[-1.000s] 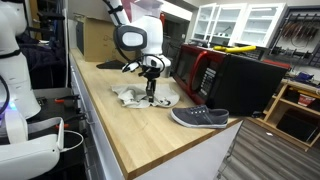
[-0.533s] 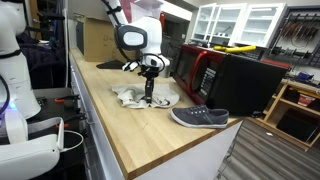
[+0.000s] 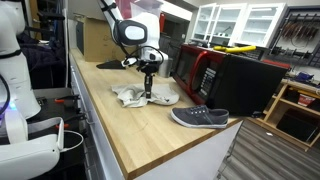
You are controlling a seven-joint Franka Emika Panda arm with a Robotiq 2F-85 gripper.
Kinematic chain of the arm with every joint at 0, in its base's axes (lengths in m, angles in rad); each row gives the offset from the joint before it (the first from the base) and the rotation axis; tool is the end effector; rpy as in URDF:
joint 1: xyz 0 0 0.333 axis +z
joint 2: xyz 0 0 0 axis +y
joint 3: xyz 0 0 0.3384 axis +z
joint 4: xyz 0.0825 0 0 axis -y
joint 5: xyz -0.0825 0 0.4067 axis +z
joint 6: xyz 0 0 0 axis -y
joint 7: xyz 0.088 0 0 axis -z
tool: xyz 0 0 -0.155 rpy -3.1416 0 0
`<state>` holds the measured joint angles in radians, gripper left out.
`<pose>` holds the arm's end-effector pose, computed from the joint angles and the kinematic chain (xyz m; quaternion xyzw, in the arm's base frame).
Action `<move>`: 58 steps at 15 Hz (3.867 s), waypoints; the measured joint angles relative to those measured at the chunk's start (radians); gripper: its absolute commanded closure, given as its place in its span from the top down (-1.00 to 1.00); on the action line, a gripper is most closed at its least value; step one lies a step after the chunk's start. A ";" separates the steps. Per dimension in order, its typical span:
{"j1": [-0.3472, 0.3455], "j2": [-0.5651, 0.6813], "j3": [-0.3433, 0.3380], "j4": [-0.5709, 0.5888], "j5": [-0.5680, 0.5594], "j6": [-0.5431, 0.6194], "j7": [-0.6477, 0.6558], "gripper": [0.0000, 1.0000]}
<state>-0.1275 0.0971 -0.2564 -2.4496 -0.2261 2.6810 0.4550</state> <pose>0.4816 -0.1942 0.2309 0.9448 -0.3132 0.0695 0.0667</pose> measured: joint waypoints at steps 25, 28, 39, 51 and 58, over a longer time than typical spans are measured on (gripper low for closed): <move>0.100 -0.072 0.223 0.077 -0.027 -0.190 0.057 -1.00; 0.157 -0.047 0.282 0.140 0.026 -0.262 0.000 -1.00; 0.312 0.079 0.416 0.307 0.071 -0.452 -0.161 -1.00; 0.336 0.106 0.510 0.378 0.450 -0.541 -0.546 -0.44; 0.300 0.094 0.503 0.440 0.620 -0.670 -0.713 0.60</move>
<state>0.1722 0.1909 0.2462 -2.0095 0.3943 2.0110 -0.2579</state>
